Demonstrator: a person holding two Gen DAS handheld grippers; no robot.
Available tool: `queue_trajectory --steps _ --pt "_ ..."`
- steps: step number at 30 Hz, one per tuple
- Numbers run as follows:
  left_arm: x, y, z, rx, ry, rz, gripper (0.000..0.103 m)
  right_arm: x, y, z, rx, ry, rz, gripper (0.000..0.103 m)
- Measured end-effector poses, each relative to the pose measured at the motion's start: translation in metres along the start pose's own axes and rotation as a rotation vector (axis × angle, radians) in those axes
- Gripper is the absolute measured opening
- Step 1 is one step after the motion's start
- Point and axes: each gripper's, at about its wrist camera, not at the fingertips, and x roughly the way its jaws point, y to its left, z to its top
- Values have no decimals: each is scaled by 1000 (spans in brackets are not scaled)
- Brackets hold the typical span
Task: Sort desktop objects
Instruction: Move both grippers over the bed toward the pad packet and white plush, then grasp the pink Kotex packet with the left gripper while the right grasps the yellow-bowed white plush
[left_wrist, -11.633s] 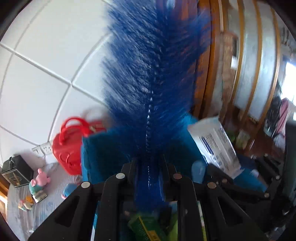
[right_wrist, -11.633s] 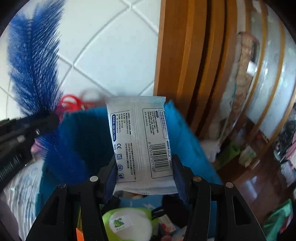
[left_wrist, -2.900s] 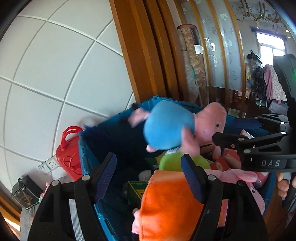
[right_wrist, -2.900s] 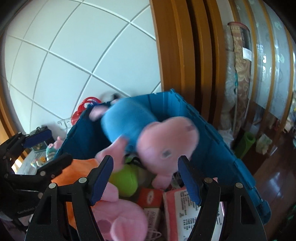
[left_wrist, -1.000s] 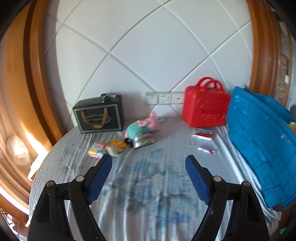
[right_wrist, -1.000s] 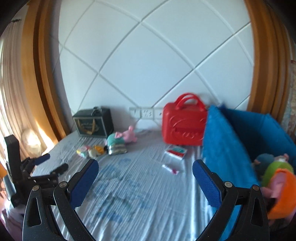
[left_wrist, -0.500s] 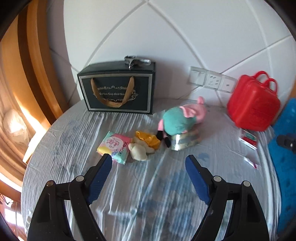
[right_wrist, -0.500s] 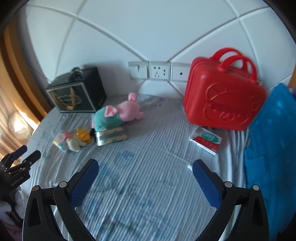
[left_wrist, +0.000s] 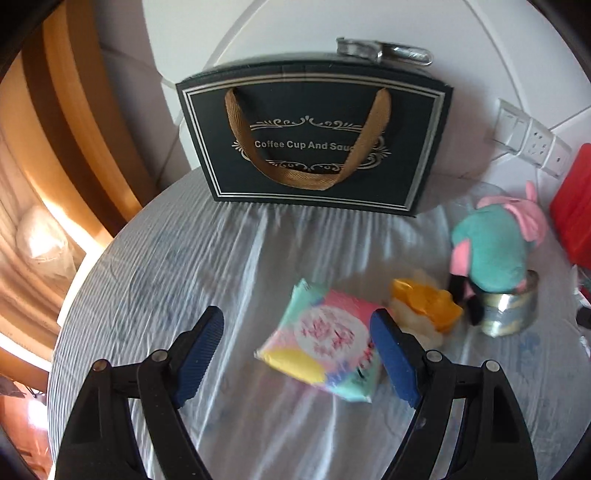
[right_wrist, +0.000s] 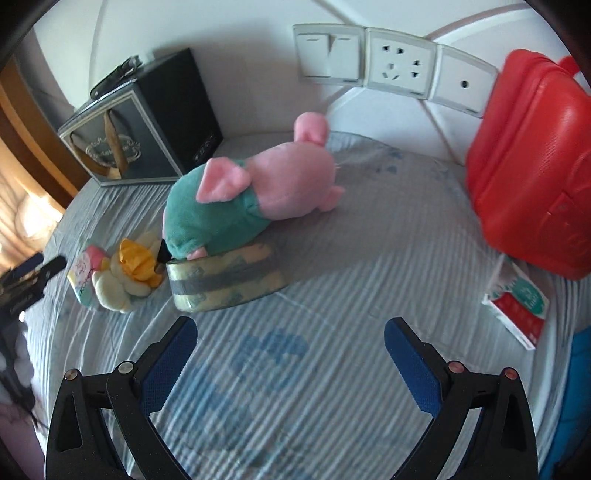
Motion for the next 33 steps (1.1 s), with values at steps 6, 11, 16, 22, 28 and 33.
queue_trajectory --steps 6,11,16,22,28,33 --pt "35 0 -3 -12 96 -114 81 4 38 2 -43 -20 42 103" --pt "36 -21 -30 135 130 -100 84 9 80 -1 -75 -15 88 103" --pt "37 -7 -46 86 116 -102 84 29 125 -1 -110 33 97 79" --pt "44 3 -41 44 77 -127 84 57 162 -3 -96 86 128 76" --pt "41 16 -52 18 45 -90 81 77 187 -7 -113 110 96 76" --pt "36 33 -62 -24 40 -55 81 95 197 -12 -112 137 108 76"
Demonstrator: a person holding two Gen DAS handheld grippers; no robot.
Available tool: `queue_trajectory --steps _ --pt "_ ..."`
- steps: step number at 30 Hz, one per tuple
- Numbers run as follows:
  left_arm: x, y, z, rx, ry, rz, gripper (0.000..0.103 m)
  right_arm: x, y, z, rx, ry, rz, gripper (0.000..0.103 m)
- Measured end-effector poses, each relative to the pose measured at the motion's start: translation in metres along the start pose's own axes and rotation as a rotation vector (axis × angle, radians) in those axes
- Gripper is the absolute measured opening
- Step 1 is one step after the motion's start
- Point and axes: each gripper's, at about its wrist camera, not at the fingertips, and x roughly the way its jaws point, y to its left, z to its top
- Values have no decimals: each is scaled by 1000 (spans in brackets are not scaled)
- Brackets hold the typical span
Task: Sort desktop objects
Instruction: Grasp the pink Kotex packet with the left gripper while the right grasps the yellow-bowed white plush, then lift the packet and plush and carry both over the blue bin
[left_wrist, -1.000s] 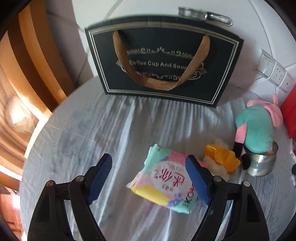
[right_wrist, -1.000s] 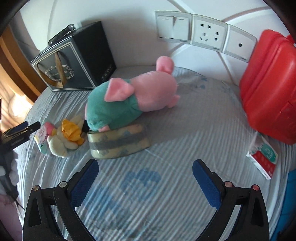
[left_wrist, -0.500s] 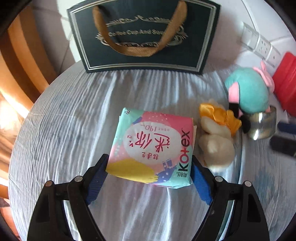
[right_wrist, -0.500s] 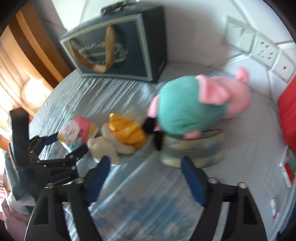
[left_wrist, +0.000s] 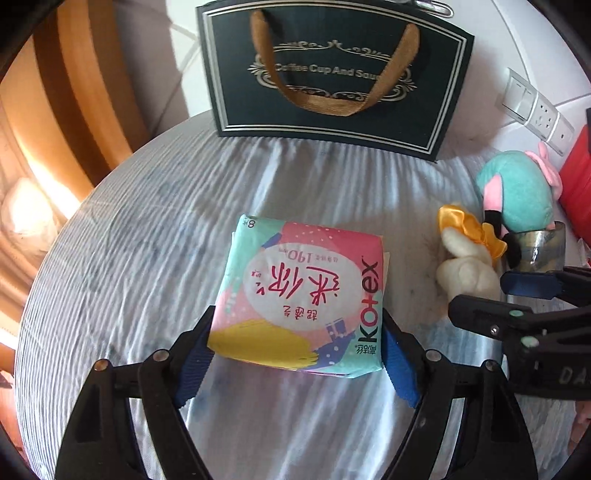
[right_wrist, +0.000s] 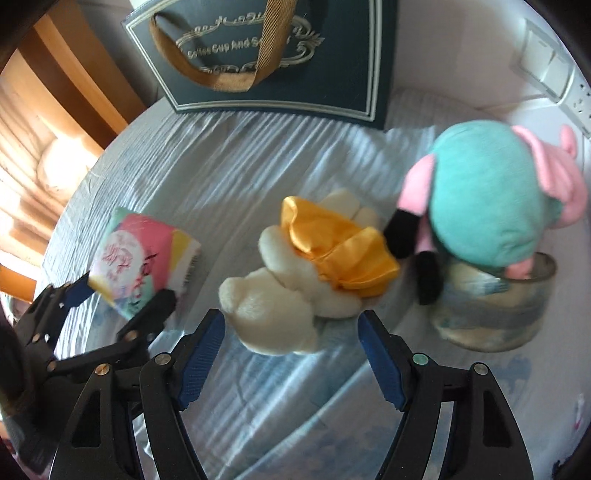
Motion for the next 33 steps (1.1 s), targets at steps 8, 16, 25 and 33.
queue_trajectory --steps 8,16,25,33 --pt "-6 1 -11 -31 -3 -5 80 11 8 -1 -51 -1 -46 44" --pt "-39 0 -28 -64 -35 14 79 -33 14 -17 -98 -107 -48 41" --pt "-119 -2 -63 -95 -123 47 79 -111 18 -69 -95 -208 39 38" --pt "-202 -31 -109 -51 -181 7 79 -195 22 -142 -73 -318 56 38"
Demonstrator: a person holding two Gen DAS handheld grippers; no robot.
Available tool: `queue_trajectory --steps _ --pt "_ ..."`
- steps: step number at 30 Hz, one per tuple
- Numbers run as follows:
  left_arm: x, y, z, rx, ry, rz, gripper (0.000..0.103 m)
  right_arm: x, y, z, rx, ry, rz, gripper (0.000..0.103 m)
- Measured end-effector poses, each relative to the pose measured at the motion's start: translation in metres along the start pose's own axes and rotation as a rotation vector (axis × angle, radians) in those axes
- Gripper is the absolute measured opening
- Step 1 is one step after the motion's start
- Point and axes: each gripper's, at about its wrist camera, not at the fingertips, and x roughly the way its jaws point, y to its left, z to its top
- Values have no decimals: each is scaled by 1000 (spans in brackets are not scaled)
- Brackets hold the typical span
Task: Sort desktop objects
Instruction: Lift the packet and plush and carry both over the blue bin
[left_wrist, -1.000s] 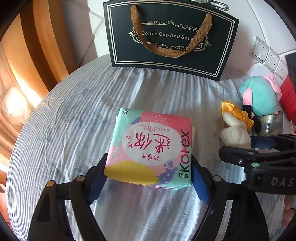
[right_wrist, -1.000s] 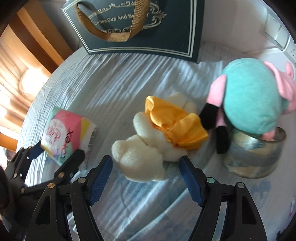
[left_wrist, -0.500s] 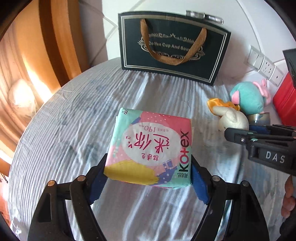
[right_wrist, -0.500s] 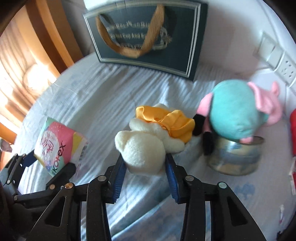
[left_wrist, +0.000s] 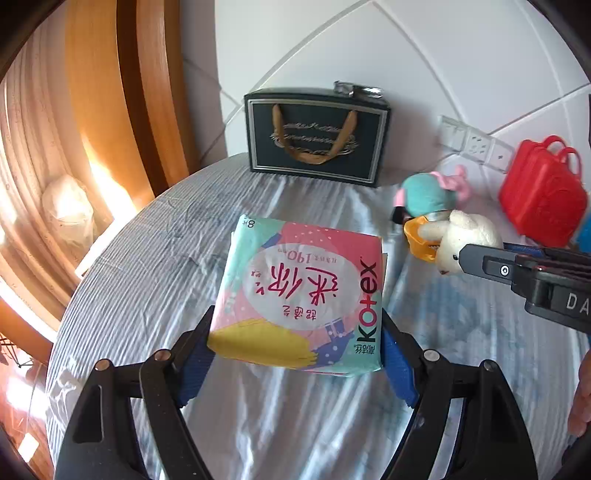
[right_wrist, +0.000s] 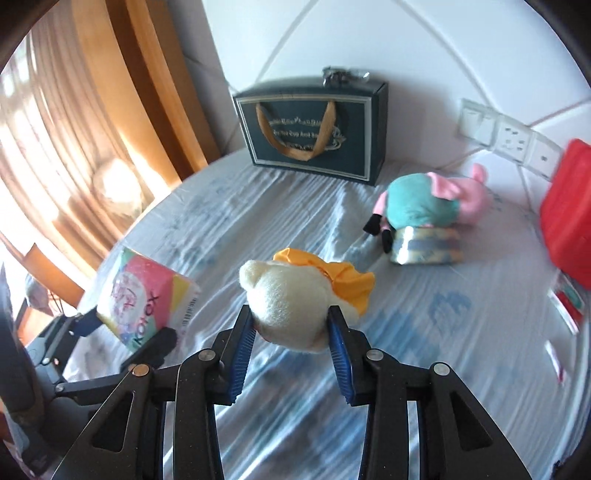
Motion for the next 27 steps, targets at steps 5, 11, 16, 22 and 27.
queue_trajectory --steps 5,11,16,22,27 --pt "-51 -32 -5 64 -62 -69 79 -80 -14 -30 72 -93 -39 38" --pt "-104 -85 -9 145 -129 -183 79 -179 -40 -71 163 -221 -143 38" --pt "-148 -144 -12 224 -180 -295 79 -261 -68 -107 243 -334 -247 38" --pt "-207 -224 -28 322 -239 -388 79 -355 -99 -152 304 -464 -335 38" --pt "-258 -296 -49 370 -299 -443 79 -421 -136 -193 326 -539 -385 38"
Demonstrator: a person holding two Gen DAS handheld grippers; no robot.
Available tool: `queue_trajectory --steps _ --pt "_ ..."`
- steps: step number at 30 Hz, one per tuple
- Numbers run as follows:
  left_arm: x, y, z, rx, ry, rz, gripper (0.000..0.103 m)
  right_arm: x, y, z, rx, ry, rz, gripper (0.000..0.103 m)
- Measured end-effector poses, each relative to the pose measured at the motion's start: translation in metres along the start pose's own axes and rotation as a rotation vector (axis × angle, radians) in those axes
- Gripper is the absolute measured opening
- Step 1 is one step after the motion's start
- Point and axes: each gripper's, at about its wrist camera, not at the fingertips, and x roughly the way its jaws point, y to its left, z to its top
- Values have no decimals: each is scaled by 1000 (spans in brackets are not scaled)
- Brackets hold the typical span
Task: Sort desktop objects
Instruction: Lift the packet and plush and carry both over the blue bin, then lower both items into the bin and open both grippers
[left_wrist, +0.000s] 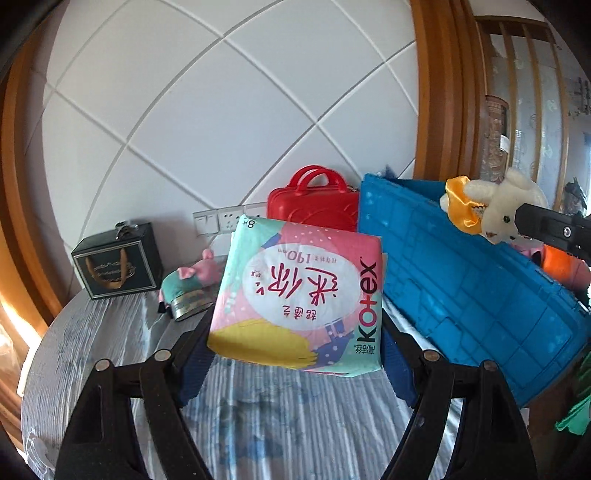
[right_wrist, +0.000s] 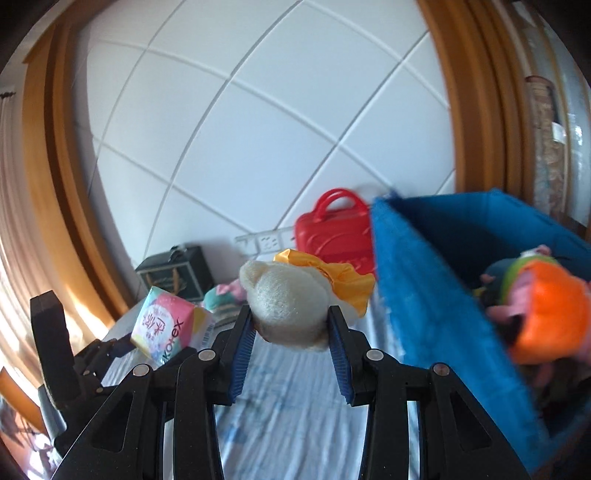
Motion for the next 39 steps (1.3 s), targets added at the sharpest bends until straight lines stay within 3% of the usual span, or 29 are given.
queue_trajectory --steps 10,14,19,23,27,33,39 --pt "-14 -196 50 44 -99 -99 79 -84 -174 29 13 -97 -65 38" --pt "-6 -265 66 76 -75 -130 79 -97 -238 38 40 -99 -114 38" --pt "11 -327 71 121 -8 -166 79 -97 -290 30 87 -72 -142 38" --pt "38 -338 67 128 81 -143 79 -91 -319 24 106 -34 -143 38" --pt "39 -336 56 128 131 -134 80 -83 -332 13 96 11 -138 38" --pt "58 -347 36 160 254 -107 80 -52 -340 -4 89 143 -137 38" --pt "79 -364 52 188 309 -73 79 -28 -354 2 101 200 -143 39"
